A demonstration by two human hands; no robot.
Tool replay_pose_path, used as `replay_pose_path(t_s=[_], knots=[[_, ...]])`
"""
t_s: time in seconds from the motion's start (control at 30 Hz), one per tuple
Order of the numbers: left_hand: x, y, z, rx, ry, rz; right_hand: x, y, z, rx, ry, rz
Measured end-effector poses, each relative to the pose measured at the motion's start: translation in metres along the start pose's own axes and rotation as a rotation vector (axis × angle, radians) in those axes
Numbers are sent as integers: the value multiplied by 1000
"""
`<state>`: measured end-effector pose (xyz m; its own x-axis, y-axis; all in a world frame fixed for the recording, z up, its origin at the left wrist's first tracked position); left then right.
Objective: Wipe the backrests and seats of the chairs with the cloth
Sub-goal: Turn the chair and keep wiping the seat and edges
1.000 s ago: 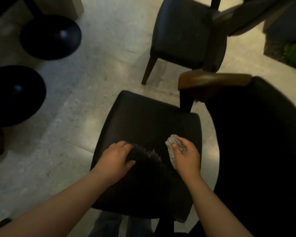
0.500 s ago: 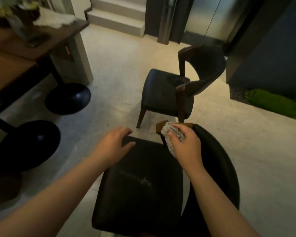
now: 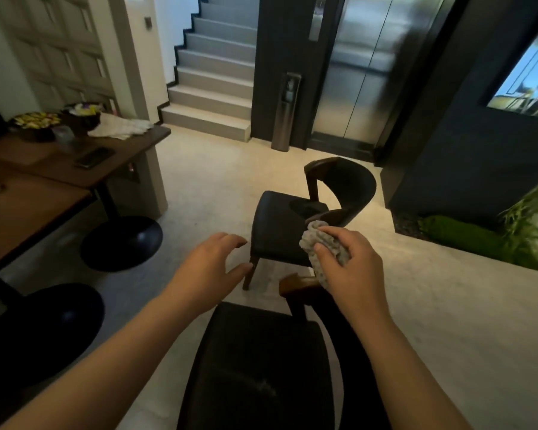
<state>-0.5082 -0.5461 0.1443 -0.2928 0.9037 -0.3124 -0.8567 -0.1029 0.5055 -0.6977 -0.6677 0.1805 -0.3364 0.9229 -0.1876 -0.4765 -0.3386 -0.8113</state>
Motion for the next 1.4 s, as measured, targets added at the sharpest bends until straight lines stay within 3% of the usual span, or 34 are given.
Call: replay_pose_path(t_s=[0.4, 0.73, 1.1, 1.4], knots=[[69, -99, 127, -37, -13, -62, 69, -88, -104, -48, 27, -14], [79, -166, 153, -18, -52, -26, 63, -111, -172, -20, -24, -22], [1, -247, 143, -47, -152, -21, -19, -89, -254, -28, -51, -122], [-86, -290, 123, -24, -227, -69, -91, -83, -278, 13, -9, -223]])
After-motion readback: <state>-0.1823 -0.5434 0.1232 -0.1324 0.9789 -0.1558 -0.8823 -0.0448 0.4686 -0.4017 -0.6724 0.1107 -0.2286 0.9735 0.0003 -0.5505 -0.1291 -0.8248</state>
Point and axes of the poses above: each hand's wrist, its own x-axis away from the middle knuckle, its own z-axis out of the back of the hand, y = z × x, the point moved 8 cm from there along -x, towards the middle knuckle, and after that the axes turned 11 degrees about -z, right-handed, at the moved point
